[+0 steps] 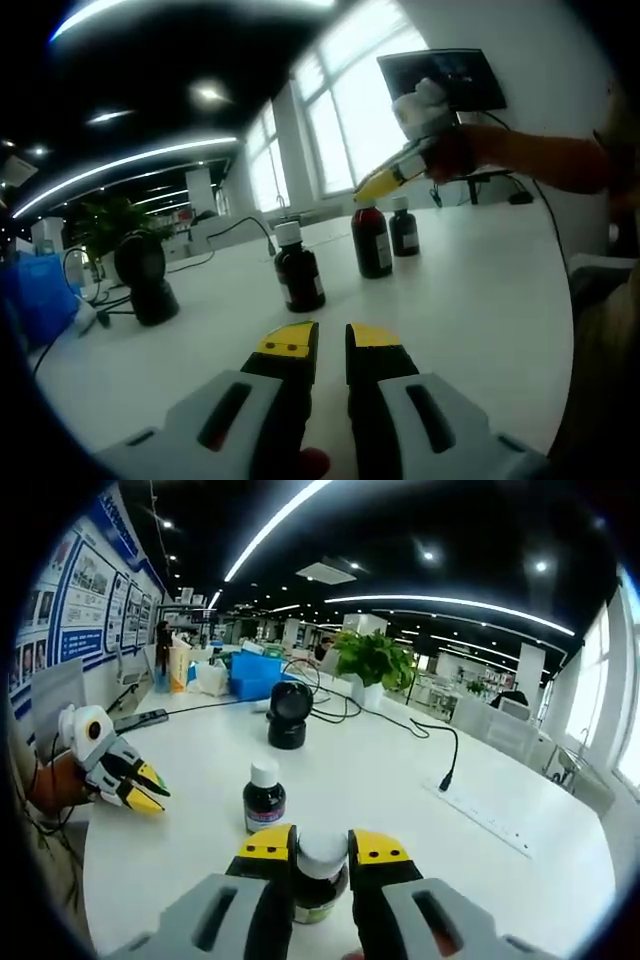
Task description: Rotate the medicine bottle to make it face forward pick up the medicine bottle inspect the drug traceability code place the medicine on the table
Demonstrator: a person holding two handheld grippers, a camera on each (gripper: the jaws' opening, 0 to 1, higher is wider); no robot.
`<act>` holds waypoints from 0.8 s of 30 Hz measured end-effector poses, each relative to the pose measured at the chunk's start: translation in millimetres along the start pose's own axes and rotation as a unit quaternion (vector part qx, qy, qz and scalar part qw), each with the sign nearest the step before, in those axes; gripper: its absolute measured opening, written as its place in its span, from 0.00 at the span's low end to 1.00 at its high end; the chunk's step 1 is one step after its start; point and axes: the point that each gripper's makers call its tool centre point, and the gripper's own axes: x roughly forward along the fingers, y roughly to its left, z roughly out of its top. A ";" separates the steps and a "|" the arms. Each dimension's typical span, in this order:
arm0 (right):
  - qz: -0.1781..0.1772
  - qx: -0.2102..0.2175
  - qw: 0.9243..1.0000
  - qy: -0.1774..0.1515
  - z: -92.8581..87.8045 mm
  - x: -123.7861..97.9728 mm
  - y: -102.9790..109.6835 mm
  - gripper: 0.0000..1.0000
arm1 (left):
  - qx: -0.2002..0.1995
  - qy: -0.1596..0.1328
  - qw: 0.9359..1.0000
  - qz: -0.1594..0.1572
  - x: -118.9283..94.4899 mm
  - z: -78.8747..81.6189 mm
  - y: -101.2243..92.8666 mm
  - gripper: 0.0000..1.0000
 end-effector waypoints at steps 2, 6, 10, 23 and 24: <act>-0.012 0.006 1.000 -0.001 -0.3 -0.1 0.0 0.17 | 0.000 0.000 1.000 0.000 0.0 0.2 -0.3 0.05; -0.038 0.013 0.999 0.001 -0.7 -1.0 0.0 0.17 | 0.000 0.000 1.000 -0.001 -0.4 1.2 -0.7 0.05; -0.073 0.010 0.997 0.008 -1.2 -1.4 -1.9 0.17 | 0.001 0.000 1.000 0.000 -0.3 1.0 -0.3 0.05; -0.153 0.034 0.988 0.007 -1.7 0.6 -9.5 0.17 | 0.001 0.000 1.000 0.001 0.2 1.2 0.9 0.05; -0.158 0.035 0.987 0.006 -1.6 0.7 -9.7 0.17 | 0.001 0.000 1.000 0.000 0.2 1.4 1.0 0.05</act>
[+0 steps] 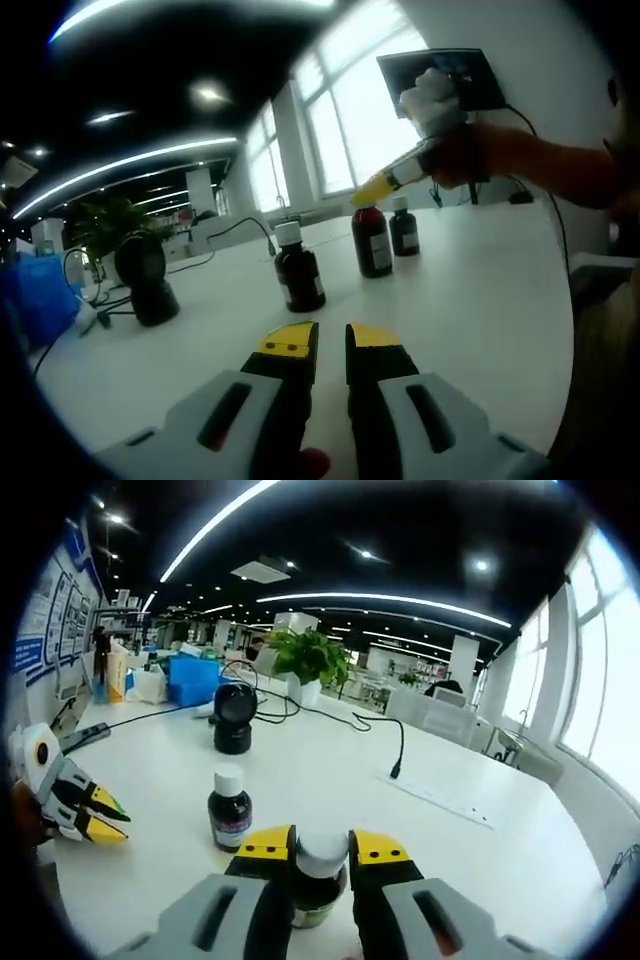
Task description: Rotate the medicine bottle to make it face forward pick up the medicine bottle inspect the drug traceability code place the medicine on the table
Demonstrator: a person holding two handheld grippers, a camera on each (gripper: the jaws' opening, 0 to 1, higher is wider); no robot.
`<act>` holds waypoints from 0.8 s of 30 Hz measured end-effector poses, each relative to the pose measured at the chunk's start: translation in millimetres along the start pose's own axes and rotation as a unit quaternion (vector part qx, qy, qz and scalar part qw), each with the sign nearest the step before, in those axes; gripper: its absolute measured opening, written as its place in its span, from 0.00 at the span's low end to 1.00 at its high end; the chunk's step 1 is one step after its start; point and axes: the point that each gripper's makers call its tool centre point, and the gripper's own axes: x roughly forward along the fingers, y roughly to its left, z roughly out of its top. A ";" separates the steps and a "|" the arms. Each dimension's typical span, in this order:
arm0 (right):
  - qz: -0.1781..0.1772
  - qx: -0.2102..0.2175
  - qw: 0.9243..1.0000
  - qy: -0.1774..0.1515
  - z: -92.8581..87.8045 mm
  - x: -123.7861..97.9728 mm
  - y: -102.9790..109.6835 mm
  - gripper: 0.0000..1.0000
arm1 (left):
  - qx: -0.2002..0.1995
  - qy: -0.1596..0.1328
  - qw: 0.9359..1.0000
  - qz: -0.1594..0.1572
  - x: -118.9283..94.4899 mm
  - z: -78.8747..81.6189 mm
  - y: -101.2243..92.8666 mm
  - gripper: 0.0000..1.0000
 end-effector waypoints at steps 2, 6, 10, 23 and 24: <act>-0.005 0.001 1.000 -0.001 0.1 0.4 0.0 0.17 | -0.001 0.000 1.000 0.000 -0.2 0.3 0.2 0.05; -0.009 -0.002 1.000 -0.002 0.3 0.2 -1.2 0.18 | -0.002 -0.001 1.000 -0.001 -0.2 0.6 0.4 0.05; -0.012 -0.016 1.000 -0.012 2.3 -2.3 -2.6 0.21 | -0.002 -0.002 1.000 -0.002 -0.2 0.8 -0.1 0.05; 0.101 -0.016 0.994 -0.042 14.1 -11.2 -1.4 0.20 | -0.001 -0.001 1.000 -0.003 -0.2 -0.2 0.1 0.05; 0.110 -0.010 0.993 -0.044 14.7 -11.4 -1.5 0.20 | -0.002 -0.001 1.000 -0.003 -0.1 -0.1 0.0 0.05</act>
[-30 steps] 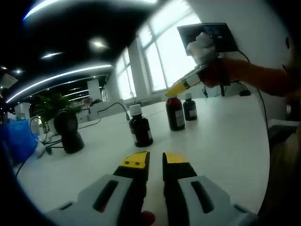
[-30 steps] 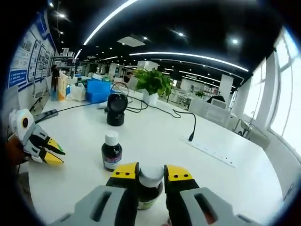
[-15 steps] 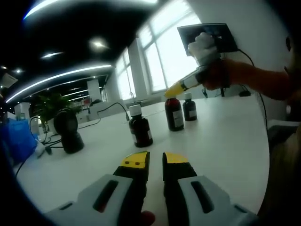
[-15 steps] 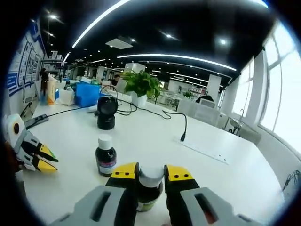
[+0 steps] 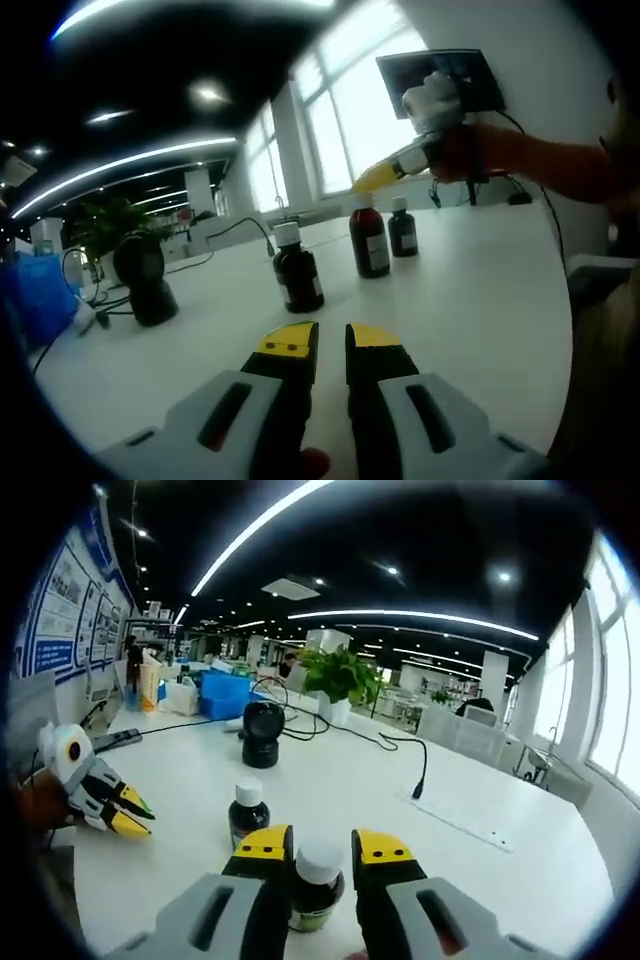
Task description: Rotate the medicine bottle to make it face forward pick up the medicine bottle inspect the drug traceability code place the medicine on the table
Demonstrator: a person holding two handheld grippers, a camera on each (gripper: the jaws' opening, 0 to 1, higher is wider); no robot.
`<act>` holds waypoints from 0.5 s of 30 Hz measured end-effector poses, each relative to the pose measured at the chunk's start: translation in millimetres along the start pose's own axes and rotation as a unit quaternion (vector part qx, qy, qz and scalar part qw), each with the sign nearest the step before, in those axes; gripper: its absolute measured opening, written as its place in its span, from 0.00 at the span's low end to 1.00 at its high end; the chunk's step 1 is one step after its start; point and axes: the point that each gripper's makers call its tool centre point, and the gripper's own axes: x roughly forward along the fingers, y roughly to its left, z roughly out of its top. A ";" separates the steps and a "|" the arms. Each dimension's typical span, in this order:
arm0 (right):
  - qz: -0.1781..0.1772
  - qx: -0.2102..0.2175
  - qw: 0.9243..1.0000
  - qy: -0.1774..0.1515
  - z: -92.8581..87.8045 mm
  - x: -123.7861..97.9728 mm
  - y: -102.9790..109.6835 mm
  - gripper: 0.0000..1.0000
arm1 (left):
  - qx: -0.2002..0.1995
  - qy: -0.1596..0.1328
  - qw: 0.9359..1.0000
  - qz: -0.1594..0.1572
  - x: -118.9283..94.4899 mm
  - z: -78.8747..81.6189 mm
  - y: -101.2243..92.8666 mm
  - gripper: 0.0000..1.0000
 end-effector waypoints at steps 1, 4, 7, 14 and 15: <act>0.013 0.000 1.000 -0.001 0.0 0.0 2.1 0.20 | 0.000 0.000 1.000 0.000 0.0 0.1 0.1 0.05; 0.041 -0.010 0.999 0.002 -2.6 1.4 4.5 0.20 | 0.000 0.001 1.000 0.000 0.2 -0.2 0.0 0.05; 0.066 -0.007 0.998 0.004 -6.5 3.7 6.2 0.21 | 0.001 0.001 1.000 0.000 0.2 -0.5 0.1 0.05; 0.100 -0.004 0.995 0.009 -15.9 8.4 8.1 0.22 | 0.000 0.002 1.000 0.002 0.5 -1.3 0.8 0.05; 0.101 -0.004 0.995 0.011 -17.3 8.9 7.8 0.22 | 0.001 0.002 1.000 0.002 0.6 -1.4 0.9 0.05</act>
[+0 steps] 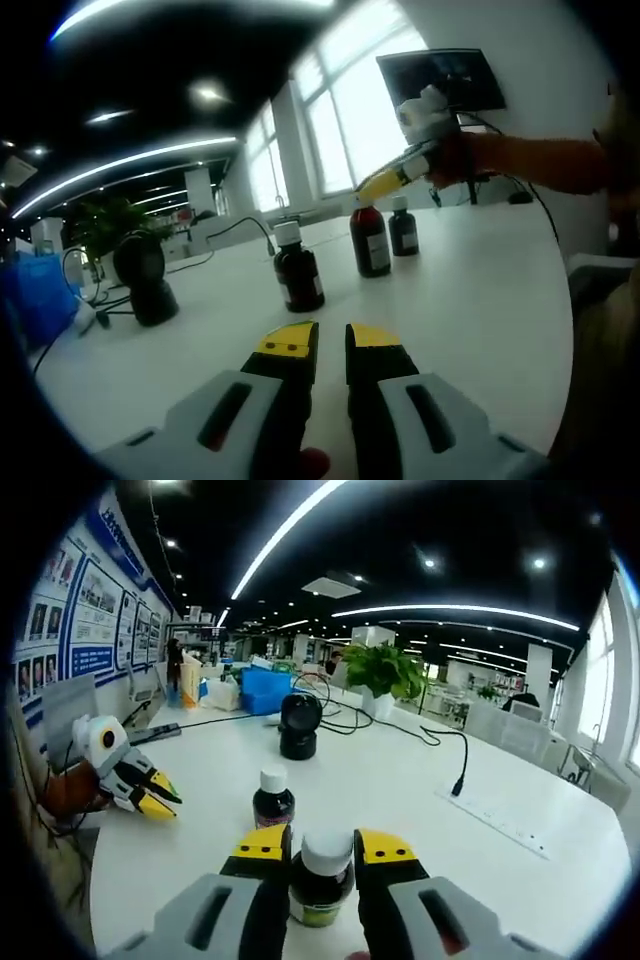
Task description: Rotate the medicine bottle to make it face forward pick up the medicine bottle inspect the drug traceability code place the medicine on the table
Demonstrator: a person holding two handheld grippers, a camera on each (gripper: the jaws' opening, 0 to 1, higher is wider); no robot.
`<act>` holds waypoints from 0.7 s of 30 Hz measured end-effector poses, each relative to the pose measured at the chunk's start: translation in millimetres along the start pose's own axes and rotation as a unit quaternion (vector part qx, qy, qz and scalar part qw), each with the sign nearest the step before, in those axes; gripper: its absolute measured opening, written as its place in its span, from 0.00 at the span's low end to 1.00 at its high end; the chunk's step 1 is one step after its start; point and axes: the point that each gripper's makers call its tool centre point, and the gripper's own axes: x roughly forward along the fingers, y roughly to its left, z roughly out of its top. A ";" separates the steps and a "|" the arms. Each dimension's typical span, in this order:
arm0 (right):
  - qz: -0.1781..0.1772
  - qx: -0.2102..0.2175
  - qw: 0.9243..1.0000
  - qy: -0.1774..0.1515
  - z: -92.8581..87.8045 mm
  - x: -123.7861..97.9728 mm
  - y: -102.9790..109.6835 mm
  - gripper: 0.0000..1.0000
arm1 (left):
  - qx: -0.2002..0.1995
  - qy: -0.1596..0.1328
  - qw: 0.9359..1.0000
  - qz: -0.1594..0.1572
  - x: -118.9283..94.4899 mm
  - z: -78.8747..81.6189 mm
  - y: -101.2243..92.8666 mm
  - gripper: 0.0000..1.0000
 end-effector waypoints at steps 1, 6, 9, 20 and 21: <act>0.001 -0.001 1.000 0.000 -0.6 0.1 -0.6 0.21 | 0.000 0.000 1.000 0.000 -0.1 0.1 -0.1 0.05; 0.007 0.001 1.000 -0.004 0.0 -0.3 -0.6 0.18 | 0.000 0.001 1.000 0.000 0.2 -0.2 0.2 0.05; 0.008 0.001 1.000 -0.005 -0.4 0.0 0.0 0.17 | 0.001 0.001 1.000 0.000 0.0 0.5 -0.4 0.05; -0.025 0.005 1.000 0.002 -1.7 1.1 -1.0 0.17 | 0.001 0.001 1.000 0.000 0.0 0.7 -0.4 0.05; -0.031 0.014 0.999 0.004 -2.2 1.0 -2.0 0.17 | 0.002 0.001 1.000 0.000 -0.1 0.8 -0.6 0.05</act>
